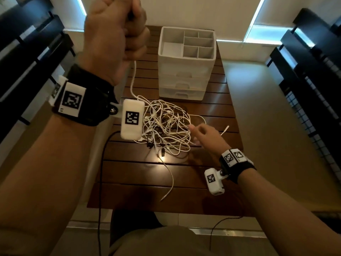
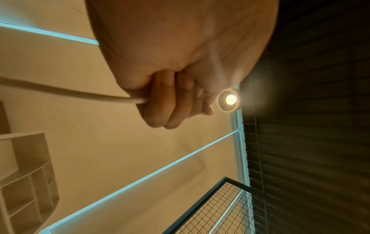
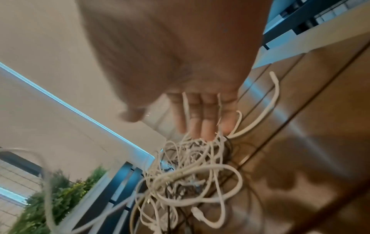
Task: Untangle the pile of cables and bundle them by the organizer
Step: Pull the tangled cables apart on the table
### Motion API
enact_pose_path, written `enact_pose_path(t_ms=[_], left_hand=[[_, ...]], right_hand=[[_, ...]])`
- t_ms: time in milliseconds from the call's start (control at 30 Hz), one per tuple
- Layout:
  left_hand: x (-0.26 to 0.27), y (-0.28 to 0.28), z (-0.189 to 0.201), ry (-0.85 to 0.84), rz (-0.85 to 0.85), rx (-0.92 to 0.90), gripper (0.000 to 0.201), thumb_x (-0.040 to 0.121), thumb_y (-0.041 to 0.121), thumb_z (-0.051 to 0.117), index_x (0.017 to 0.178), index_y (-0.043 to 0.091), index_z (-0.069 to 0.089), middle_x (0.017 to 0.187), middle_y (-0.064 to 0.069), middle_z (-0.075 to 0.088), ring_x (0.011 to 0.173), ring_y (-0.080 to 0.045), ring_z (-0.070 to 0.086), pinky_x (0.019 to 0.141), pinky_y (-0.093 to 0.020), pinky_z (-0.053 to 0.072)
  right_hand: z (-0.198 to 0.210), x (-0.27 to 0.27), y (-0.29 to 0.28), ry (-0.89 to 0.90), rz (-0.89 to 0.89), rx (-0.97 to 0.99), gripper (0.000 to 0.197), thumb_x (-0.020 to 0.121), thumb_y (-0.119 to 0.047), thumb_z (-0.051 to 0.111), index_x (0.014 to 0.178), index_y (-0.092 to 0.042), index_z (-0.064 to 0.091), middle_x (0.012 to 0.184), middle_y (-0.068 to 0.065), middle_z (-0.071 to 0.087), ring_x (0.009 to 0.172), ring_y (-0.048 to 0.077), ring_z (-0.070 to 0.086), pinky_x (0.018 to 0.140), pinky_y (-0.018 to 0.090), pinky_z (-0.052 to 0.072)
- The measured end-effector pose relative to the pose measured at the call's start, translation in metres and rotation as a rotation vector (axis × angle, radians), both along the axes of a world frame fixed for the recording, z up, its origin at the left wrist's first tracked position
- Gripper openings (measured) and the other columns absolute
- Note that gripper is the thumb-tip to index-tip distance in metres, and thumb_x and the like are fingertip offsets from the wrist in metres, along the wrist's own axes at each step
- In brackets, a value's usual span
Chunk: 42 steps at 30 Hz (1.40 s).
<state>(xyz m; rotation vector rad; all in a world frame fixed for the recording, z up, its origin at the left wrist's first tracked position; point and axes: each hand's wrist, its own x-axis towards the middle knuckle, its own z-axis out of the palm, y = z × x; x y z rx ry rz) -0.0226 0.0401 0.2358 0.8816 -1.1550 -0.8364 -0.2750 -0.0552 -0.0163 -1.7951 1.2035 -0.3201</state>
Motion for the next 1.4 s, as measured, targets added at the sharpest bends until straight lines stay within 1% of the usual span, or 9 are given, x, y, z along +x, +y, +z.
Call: enact_pose_path(t_ms=[133, 333, 467, 667, 833, 1033, 1167, 1267, 1400], left_hand=[[-0.019, 0.001, -0.026, 0.044, -0.025, 0.072, 0.042, 0.117, 0.032, 0.028, 0.084, 0.017, 0.048, 0.061, 0.003, 0.024, 0.046, -0.013, 0.016, 0.040, -0.025, 0.018], [-0.036, -0.002, -0.086, 0.165, -0.079, 0.281, 0.036, 0.114, 0.035, 0.039, 0.086, 0.017, 0.055, 0.063, 0.004, 0.031, 0.046, -0.009, 0.023, 0.037, -0.021, 0.024], [-0.040, -0.002, -0.117, 0.140, -0.037, 0.427, 0.037, 0.114, 0.036, 0.041, 0.086, 0.016, 0.056, 0.064, 0.004, 0.031, 0.046, -0.008, 0.024, 0.036, -0.020, 0.024], [-0.046, -0.002, -0.145, 0.075, -0.033, 0.565, 0.038, 0.113, 0.037, 0.041, 0.089, 0.014, 0.057, 0.066, 0.001, 0.028, 0.051, -0.011, 0.020, 0.040, -0.023, 0.016], [-0.051, -0.007, -0.164, -0.040, -0.053, 0.662, 0.043, 0.113, 0.040, 0.041, 0.093, 0.010, 0.064, 0.061, 0.003, 0.037, 0.046, -0.008, 0.025, 0.038, -0.020, 0.019], [-0.060, -0.004, -0.176, -0.156, -0.056, 0.779, 0.051, 0.112, 0.048, 0.040, 0.096, 0.009, 0.069, 0.063, 0.003, 0.051, 0.043, -0.006, 0.035, 0.040, -0.020, 0.025], [-0.060, -0.008, -0.178, -0.245, -0.035, 0.805, 0.054, 0.113, 0.045, 0.040, 0.094, 0.004, 0.071, 0.057, 0.006, 0.051, 0.038, -0.001, 0.038, 0.038, -0.015, 0.030], [-0.058, -0.009, -0.192, -0.410, 0.060, 0.829, 0.057, 0.114, 0.039, 0.039, 0.094, -0.001, 0.074, 0.056, 0.005, 0.056, 0.040, 0.001, 0.047, 0.045, -0.018, 0.039], [-0.058, -0.013, -0.231, -0.629, 0.018, 0.918, 0.058, 0.113, 0.039, 0.041, 0.104, -0.009, 0.073, 0.078, -0.016, 0.066, 0.073, -0.033, 0.064, 0.071, -0.037, 0.052]], right_hand=[[-0.023, 0.012, 0.018, 0.306, -0.091, 0.430, 0.073, 0.099, -0.071, 0.043, 0.092, -0.004, 0.071, 0.070, 0.009, 0.074, 0.054, 0.024, 0.066, 0.053, 0.025, 0.046], [-0.021, 0.032, 0.040, -0.107, -0.329, 0.853, 0.025, 0.106, -0.034, 0.058, 0.091, -0.013, 0.058, 0.058, 0.002, 0.063, 0.050, 0.012, 0.049, 0.043, 0.019, 0.036], [-0.002, 0.019, 0.042, -0.220, -0.384, 0.507, 0.029, 0.105, -0.034, 0.059, 0.085, -0.012, 0.060, 0.065, 0.006, 0.065, 0.048, 0.016, 0.054, 0.043, 0.021, 0.039], [0.010, 0.004, 0.033, 0.055, -0.310, -0.227, 0.047, 0.102, -0.046, 0.057, 0.067, -0.018, 0.070, 0.062, -0.004, 0.066, 0.070, 0.016, 0.065, 0.067, 0.031, 0.043], [0.020, 0.015, 0.036, -0.270, -0.326, -0.302, 0.033, 0.104, -0.037, 0.059, 0.082, -0.018, 0.075, 0.062, -0.013, 0.060, 0.062, 0.006, 0.056, 0.063, 0.030, 0.044], [0.033, 0.024, 0.057, -0.421, -0.132, -0.370, 0.021, 0.103, -0.028, 0.063, 0.090, -0.014, 0.072, 0.075, -0.004, 0.065, 0.070, 0.014, 0.058, 0.063, 0.031, 0.046], [0.028, 0.021, 0.066, -0.322, -0.006, -0.382, 0.035, 0.104, -0.039, 0.060, 0.081, -0.016, 0.073, 0.076, -0.001, 0.067, 0.073, 0.018, 0.062, 0.069, 0.039, 0.050], [0.025, 0.024, 0.057, -0.137, -0.170, -0.395, 0.049, 0.106, -0.050, 0.048, 0.074, -0.018, 0.068, 0.073, -0.002, 0.065, 0.070, 0.014, 0.061, 0.065, 0.035, 0.043], [0.013, 0.031, 0.035, 0.081, -0.280, -0.364, 0.022, 0.101, -0.037, 0.056, 0.089, -0.018, 0.059, 0.084, -0.001, 0.066, 0.079, 0.020, 0.062, 0.068, 0.035, 0.046]])
